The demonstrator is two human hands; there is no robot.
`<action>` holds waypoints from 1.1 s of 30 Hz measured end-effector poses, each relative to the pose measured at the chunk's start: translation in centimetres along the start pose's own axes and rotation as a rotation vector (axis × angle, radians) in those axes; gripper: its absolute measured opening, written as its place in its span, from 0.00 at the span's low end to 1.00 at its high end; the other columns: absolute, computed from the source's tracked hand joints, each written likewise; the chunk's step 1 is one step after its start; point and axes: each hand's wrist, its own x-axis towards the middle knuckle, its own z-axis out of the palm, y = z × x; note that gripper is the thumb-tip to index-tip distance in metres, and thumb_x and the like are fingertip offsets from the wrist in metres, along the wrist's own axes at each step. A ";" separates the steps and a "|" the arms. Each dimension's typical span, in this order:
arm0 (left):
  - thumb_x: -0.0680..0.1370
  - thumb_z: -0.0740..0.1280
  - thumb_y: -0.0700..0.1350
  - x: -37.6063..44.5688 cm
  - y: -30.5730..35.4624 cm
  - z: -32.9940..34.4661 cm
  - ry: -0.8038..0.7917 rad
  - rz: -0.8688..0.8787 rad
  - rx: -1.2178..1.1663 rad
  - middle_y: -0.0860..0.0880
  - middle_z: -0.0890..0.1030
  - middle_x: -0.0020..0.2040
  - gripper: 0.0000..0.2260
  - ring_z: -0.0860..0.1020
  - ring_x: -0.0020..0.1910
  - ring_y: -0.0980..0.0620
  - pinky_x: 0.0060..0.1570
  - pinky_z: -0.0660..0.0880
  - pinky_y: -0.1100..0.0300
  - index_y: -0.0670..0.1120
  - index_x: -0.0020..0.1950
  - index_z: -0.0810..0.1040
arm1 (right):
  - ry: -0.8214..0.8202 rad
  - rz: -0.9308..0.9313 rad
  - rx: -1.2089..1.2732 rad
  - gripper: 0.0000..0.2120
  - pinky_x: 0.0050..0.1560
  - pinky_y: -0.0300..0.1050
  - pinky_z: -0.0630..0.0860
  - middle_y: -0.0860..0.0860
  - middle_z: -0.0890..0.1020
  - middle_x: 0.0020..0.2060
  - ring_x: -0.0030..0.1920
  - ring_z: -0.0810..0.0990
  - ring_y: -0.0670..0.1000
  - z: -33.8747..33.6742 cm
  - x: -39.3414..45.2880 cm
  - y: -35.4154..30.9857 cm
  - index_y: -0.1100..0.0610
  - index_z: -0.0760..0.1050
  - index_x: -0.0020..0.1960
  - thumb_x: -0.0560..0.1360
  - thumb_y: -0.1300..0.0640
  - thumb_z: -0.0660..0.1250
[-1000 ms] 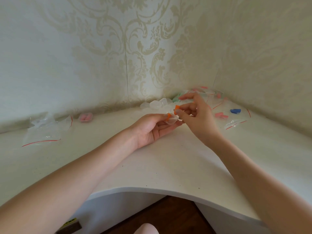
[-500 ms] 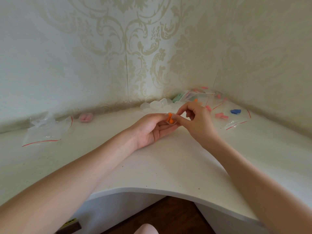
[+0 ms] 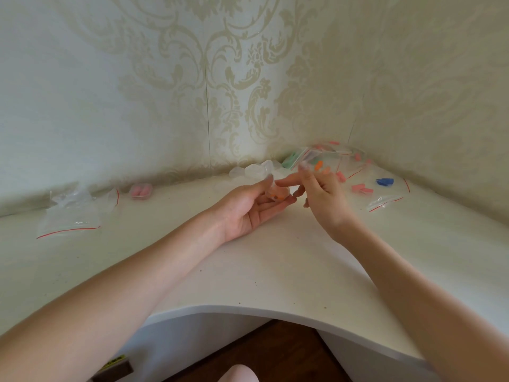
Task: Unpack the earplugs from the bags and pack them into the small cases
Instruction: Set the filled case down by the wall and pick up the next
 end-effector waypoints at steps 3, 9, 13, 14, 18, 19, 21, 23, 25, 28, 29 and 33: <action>0.72 0.67 0.34 -0.1 -0.2 -0.1 -0.065 0.037 0.095 0.43 0.81 0.51 0.12 0.78 0.60 0.46 0.59 0.75 0.59 0.36 0.55 0.81 | -0.001 0.018 -0.020 0.23 0.35 0.27 0.69 0.43 0.83 0.34 0.34 0.76 0.37 -0.1 0.1 0.2 0.54 0.84 0.43 0.82 0.50 0.53; 0.74 0.65 0.33 0.0 -0.4 -0.1 -0.060 0.063 0.090 0.43 0.81 0.48 0.13 0.79 0.58 0.44 0.58 0.76 0.57 0.34 0.58 0.77 | -0.010 0.008 -0.023 0.19 0.33 0.26 0.69 0.39 0.81 0.28 0.32 0.76 0.36 0.0 0.0 0.2 0.57 0.83 0.43 0.82 0.54 0.56; 0.79 0.60 0.34 0.1 -0.5 -0.1 -0.053 0.086 0.082 0.41 0.81 0.50 0.09 0.82 0.52 0.46 0.53 0.78 0.59 0.34 0.55 0.77 | -0.031 -0.011 -0.041 0.13 0.35 0.26 0.70 0.42 0.83 0.32 0.35 0.77 0.36 0.1 -0.1 0.2 0.55 0.83 0.47 0.81 0.55 0.60; 0.79 0.61 0.35 0.1 -0.5 0.0 -0.040 0.094 0.094 0.40 0.81 0.50 0.08 0.83 0.49 0.47 0.50 0.79 0.61 0.34 0.54 0.77 | -0.040 -0.021 -0.056 0.10 0.38 0.27 0.70 0.44 0.83 0.36 0.37 0.78 0.37 0.1 -0.1 0.3 0.54 0.82 0.49 0.79 0.55 0.62; 0.81 0.61 0.43 0.1 -0.5 0.2 0.015 0.134 0.290 0.48 0.83 0.40 0.09 0.82 0.36 0.57 0.36 0.78 0.67 0.39 0.49 0.79 | -0.109 -0.061 -0.196 0.11 0.43 0.29 0.70 0.40 0.80 0.46 0.41 0.75 0.43 0.1 -0.2 1.0 0.43 0.78 0.51 0.71 0.53 0.73; 0.81 0.61 0.45 0.1 -0.6 0.2 0.025 0.151 0.348 0.49 0.83 0.40 0.10 0.81 0.35 0.58 0.35 0.77 0.67 0.40 0.49 0.78 | -0.117 -0.067 -0.209 0.11 0.42 0.30 0.70 0.40 0.79 0.45 0.40 0.74 0.43 0.2 -0.2 1.2 0.42 0.78 0.49 0.70 0.54 0.74; 0.80 0.63 0.47 0.1 -0.6 0.3 0.041 0.172 0.385 0.49 0.84 0.43 0.11 0.82 0.36 0.56 0.35 0.78 0.65 0.39 0.52 0.76 | -0.091 -0.069 -0.198 0.09 0.40 0.32 0.71 0.42 0.80 0.42 0.37 0.74 0.43 0.3 -0.2 1.3 0.45 0.79 0.46 0.70 0.56 0.74; 0.80 0.63 0.49 0.0 -0.6 0.4 0.035 0.170 0.387 0.46 0.84 0.47 0.13 0.84 0.43 0.51 0.39 0.80 0.62 0.39 0.54 0.76 | -0.032 -0.071 -0.157 0.04 0.40 0.34 0.73 0.43 0.82 0.39 0.36 0.76 0.41 0.1 0.0 1.1 0.49 0.80 0.46 0.73 0.57 0.71; 0.78 0.65 0.50 0.1 -0.6 0.3 0.073 0.209 0.424 0.44 0.83 0.51 0.16 0.83 0.50 0.48 0.47 0.80 0.59 0.40 0.60 0.73 | 0.004 -0.055 -0.067 0.02 0.41 0.35 0.76 0.42 0.82 0.32 0.34 0.78 0.39 -0.2 0.2 0.9 0.52 0.78 0.45 0.76 0.57 0.68; 0.75 0.71 0.46 0.3 -1.0 -0.2 0.151 0.378 0.614 0.42 0.83 0.51 0.16 0.82 0.51 0.48 0.54 0.79 0.56 0.40 0.57 0.74 | -0.005 -0.015 -0.054 0.06 0.42 0.39 0.77 0.44 0.82 0.29 0.33 0.79 0.41 -0.2 0.4 1.1 0.51 0.76 0.43 0.78 0.59 0.65; 0.74 0.72 0.45 0.2 -1.1 -0.3 0.157 0.428 0.670 0.42 0.84 0.49 0.13 0.82 0.51 0.47 0.54 0.79 0.55 0.40 0.54 0.76 | -0.018 -0.009 -0.069 0.06 0.43 0.40 0.77 0.45 0.83 0.31 0.35 0.80 0.41 -0.1 0.3 1.2 0.51 0.76 0.43 0.78 0.59 0.65; 0.74 0.72 0.42 0.1 -1.1 -0.3 0.213 0.503 0.730 0.44 0.85 0.43 0.05 0.83 0.47 0.46 0.55 0.78 0.51 0.42 0.47 0.80 | -0.001 0.000 -0.076 0.04 0.36 0.37 0.73 0.45 0.82 0.29 0.29 0.76 0.42 0.2 0.1 1.3 0.52 0.75 0.44 0.78 0.58 0.65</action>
